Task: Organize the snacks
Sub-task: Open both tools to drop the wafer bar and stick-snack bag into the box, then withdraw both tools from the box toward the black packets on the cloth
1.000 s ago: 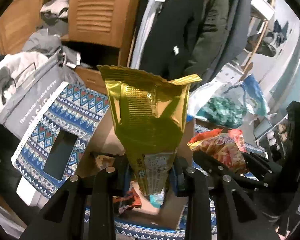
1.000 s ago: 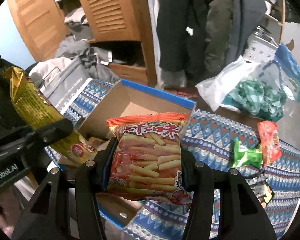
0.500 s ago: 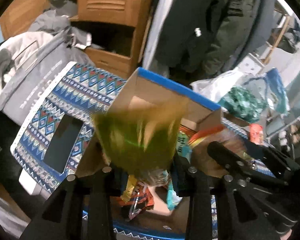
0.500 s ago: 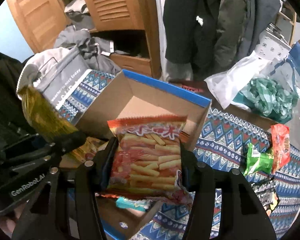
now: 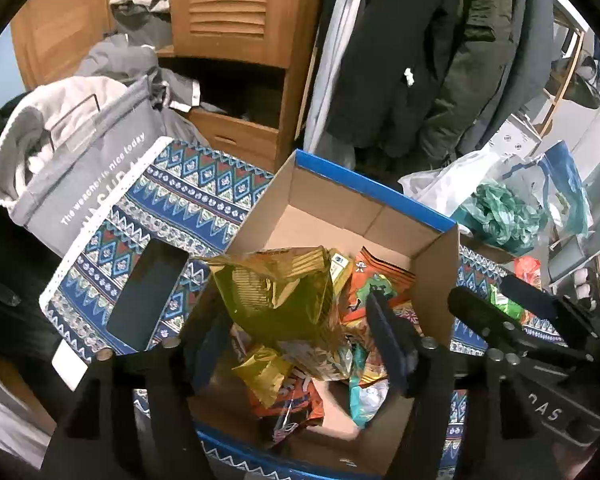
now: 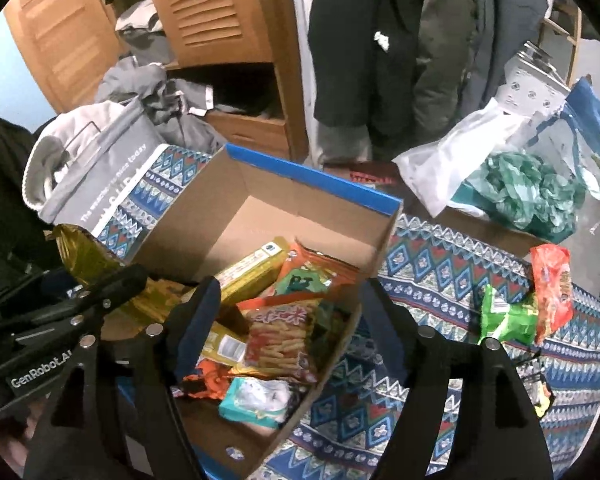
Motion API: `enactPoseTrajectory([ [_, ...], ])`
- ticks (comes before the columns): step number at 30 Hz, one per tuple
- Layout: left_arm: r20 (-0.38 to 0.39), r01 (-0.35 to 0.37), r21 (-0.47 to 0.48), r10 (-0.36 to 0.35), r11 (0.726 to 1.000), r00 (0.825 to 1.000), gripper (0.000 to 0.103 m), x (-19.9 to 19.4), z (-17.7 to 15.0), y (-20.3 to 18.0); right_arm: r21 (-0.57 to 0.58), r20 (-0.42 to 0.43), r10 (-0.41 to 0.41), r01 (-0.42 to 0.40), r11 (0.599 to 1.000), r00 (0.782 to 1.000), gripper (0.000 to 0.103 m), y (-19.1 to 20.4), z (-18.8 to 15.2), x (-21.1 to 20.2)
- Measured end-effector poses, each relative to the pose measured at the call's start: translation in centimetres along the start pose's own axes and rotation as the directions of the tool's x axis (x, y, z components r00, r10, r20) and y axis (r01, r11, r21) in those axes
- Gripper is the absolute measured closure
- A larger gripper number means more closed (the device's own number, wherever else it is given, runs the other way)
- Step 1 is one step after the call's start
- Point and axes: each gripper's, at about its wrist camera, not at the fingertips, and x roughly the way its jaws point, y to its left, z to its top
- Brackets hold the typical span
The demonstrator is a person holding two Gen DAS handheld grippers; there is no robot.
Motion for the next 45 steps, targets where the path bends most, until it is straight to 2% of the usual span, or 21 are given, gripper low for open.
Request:
enactPoseTrajectory([
  [9, 0.024, 0.033, 0.005, -0.033, 0.999, 0.999, 0.025, -1.4, -0.3, -1.1, 0.024, 0.023, -0.024, 0.024, 0.999, 0.999, 0.027, -1.9, -0.7, -1.6],
  [22, 0.048, 0.066, 0.086, -0.07, 0.994, 0.996, 0.025, -3.0, -1.6, -5.4, 0.094, 0.019, -0.073, 0.071, 0.993, 0.997, 0.027, -7.0, -3.5, -3.7],
  [27, 0.059, 0.05, 0.124, -0.058, 0.991, 0.997, 0.025, -3.2, -2.0, -7.2, 0.132, 0.03, -0.082, 0.077, 0.988, 0.996, 0.027, -9.1, -4.6, -4.9],
  [33, 0.058, 0.073, 0.126, -0.08, 0.989, 0.995, 0.025, -3.5, -2.3, -9.1, 0.18, 0.038, -0.096, 0.088, 0.98, 0.995, 0.027, -11.9, -6.1, -6.3],
  [45, 0.075, 0.055, 0.165, -0.068, 0.985, 0.995, 0.022, -3.9, -3.0, -13.8, 0.275, 0.023, -0.135, 0.123, 0.953, 0.991, 0.027, -17.8, -10.1, -8.4],
])
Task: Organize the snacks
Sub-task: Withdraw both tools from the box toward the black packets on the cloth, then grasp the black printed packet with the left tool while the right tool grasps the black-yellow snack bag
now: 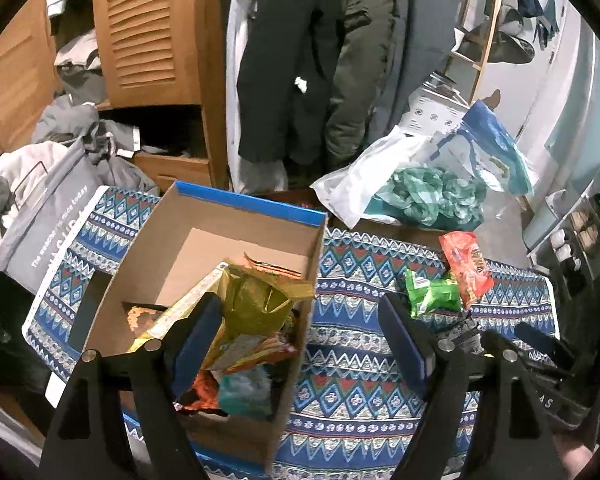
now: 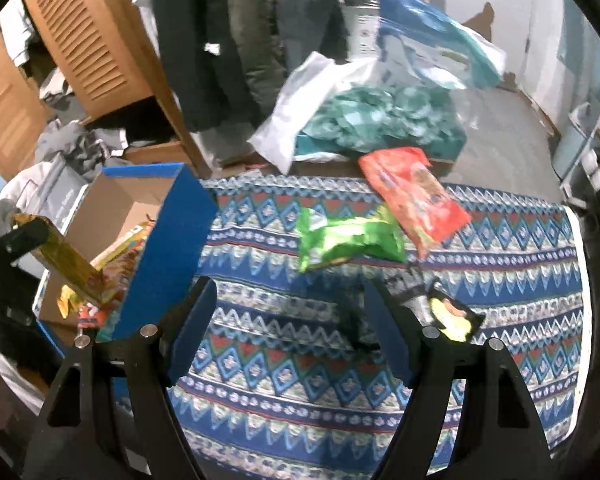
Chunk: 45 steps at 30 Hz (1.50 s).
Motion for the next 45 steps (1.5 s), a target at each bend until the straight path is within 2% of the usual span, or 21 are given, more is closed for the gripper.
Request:
enactPoseTrajectory([
  [9, 0.054, -0.021, 0.037, 0.019, 0.999, 0.998, 0.021, -0.8, 0.4, -3.8, 0.053, -0.005, 0.001, -0.001, 0.999, 1.0, 0.027, -3.6, -1.2, -0.4],
  [11, 0.059, -0.011, 0.045, 0.009, 0.999, 0.998, 0.017, -1.0, 0.5, -4.7, 0.061, -0.004, 0.001, -0.001, 0.998, 1.0, 0.027, -4.2, -1.4, -0.5],
  [16, 0.048, 0.014, 0.08, -0.018, 0.997, 0.999, 0.017, -0.6, 0.1, -7.0, 0.092, 0.005, -0.006, 0.006, 0.996, 1.0, 0.027, -6.1, -1.9, -0.9],
  [22, 0.005, 0.033, 0.136, -0.035, 0.99, 0.999, 0.017, 0.9, -0.9, -10.1, 0.153, 0.0, -0.039, 0.039, 0.988, 0.999, 0.027, -9.3, -2.4, -1.0],
  [28, -0.061, 0.091, 0.172, -0.081, 0.981, 0.995, 0.017, 3.6, -2.2, -13.2, 0.204, -0.024, -0.083, 0.086, 0.975, 0.996, 0.027, -12.3, -2.9, -0.2],
  [34, -0.128, 0.136, 0.219, -0.11, 0.966, 0.986, 0.017, 7.3, -3.9, -16.4, 0.235, -0.101, -0.126, 0.147, 0.961, 0.987, 0.027, -14.4, -3.7, 2.6],
  [38, -0.187, 0.175, 0.223, -0.134, 0.959, 0.973, 0.017, 9.8, -5.0, -17.4, 0.23, -0.162, -0.146, 0.181, 0.956, 0.976, 0.027, -15.3, -4.8, 5.1],
  [45, -0.242, 0.169, 0.285, -0.1, 0.944, 0.965, 0.017, 13.7, -6.9, -18.4, 0.222, -0.237, -0.159, 0.213, 0.952, 0.958, 0.027, -16.5, -6.1, 8.5],
])
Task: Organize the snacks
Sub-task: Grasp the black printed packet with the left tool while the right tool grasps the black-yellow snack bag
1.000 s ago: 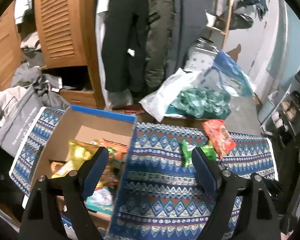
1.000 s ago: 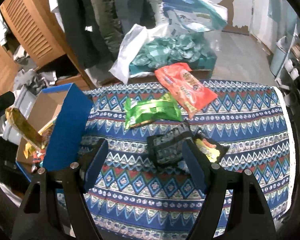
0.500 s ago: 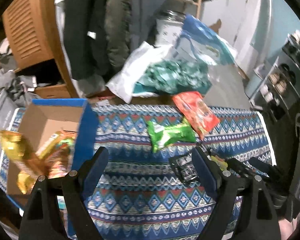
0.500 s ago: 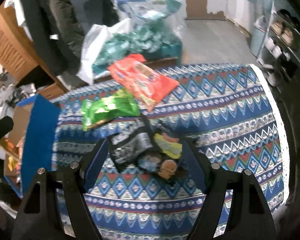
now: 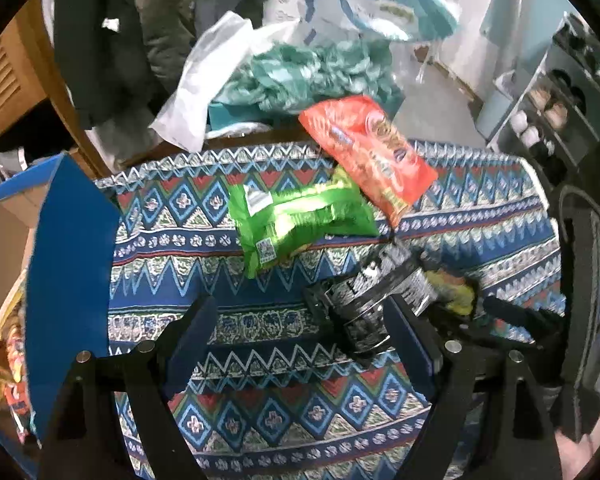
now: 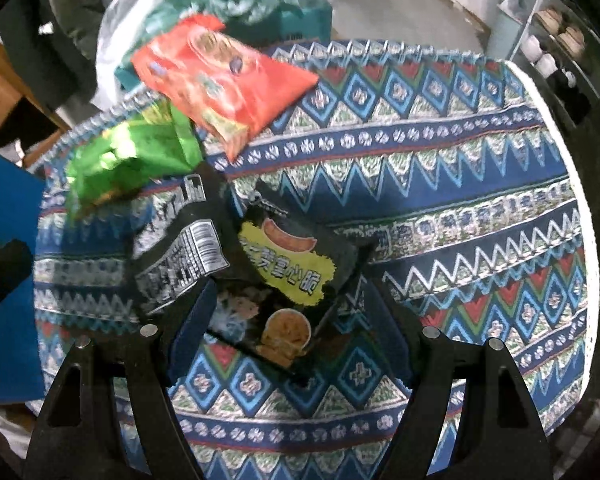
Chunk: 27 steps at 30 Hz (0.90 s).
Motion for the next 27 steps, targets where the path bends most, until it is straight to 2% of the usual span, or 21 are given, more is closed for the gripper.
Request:
enactPoseTrajectory([
  [5, -0.017, 0.016, 0.041, -0.015, 0.999, 1.0, 0.017, 1.5, -0.3, -0.3, -0.026, -0.039, -0.039, 0.038, 0.999, 0.999, 0.027, -0.1, -0.2, 2.0],
  [8, -0.015, 0.022, 0.072, -0.021, 0.997, 1.0, 0.017, 1.9, -0.2, -0.8, -0.02, -0.041, -0.03, 0.029, 0.999, 0.999, 0.027, -0.6, -0.3, 2.1],
  [11, -0.015, 0.052, 0.096, -0.051, 0.994, 0.999, 0.017, 2.2, -0.1, -1.3, -0.036, -0.043, -0.062, 0.061, 0.998, 0.997, 0.027, -1.5, -0.3, 1.7],
  [18, -0.046, 0.1, 0.191, -0.093, 0.976, 0.995, 0.017, 3.6, 0.0, -3.7, -0.01, -0.077, -0.111, 0.11, 0.994, 0.991, 0.026, -6.2, -1.9, 0.1],
  [23, -0.077, 0.103, 0.29, -0.084, 0.952, 0.993, 0.017, 4.9, -0.1, -5.3, 0.054, -0.058, -0.087, 0.09, 0.994, 0.995, 0.026, -10.0, -3.4, -1.9],
  [27, -0.101, 0.116, 0.325, -0.088, 0.938, 0.991, 0.017, 5.9, -0.1, -5.9, 0.077, -0.028, -0.057, 0.06, 0.995, 0.998, 0.026, -11.9, -3.4, -3.4],
])
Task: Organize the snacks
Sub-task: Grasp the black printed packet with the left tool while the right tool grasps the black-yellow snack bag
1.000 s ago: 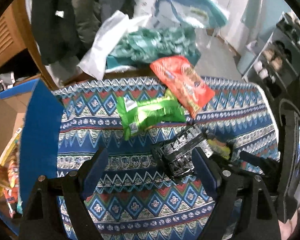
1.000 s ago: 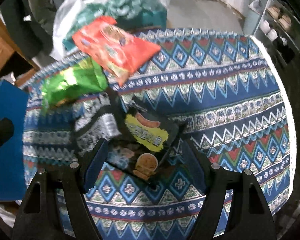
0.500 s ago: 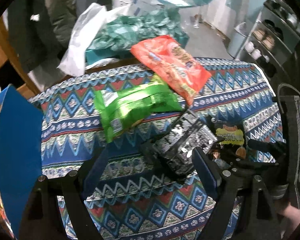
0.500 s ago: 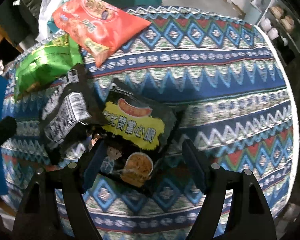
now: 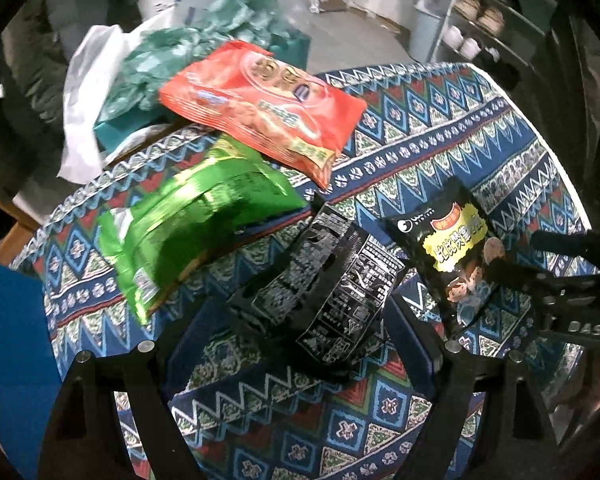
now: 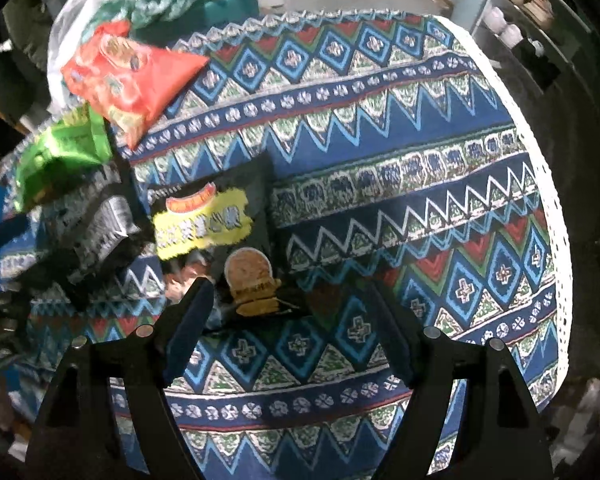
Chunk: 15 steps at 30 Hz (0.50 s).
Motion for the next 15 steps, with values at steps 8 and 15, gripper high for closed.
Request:
enactPoseTrajectory([
  [8, -0.034, -0.016, 0.071, 0.018, 0.997, 0.999, 0.017, 2.0, 0.4, -1.2, -0.032, 0.015, 0.044, -0.044, 0.999, 0.999, 0.025, -0.1, 0.8, -0.3],
  [15, -0.038, -0.002, 0.069, 0.005, 0.998, 0.999, 0.011, 3.2, 0.8, -1.8, -0.033, 0.007, 0.066, -0.066, 0.997, 0.998, 0.025, 0.6, 0.9, 0.2],
])
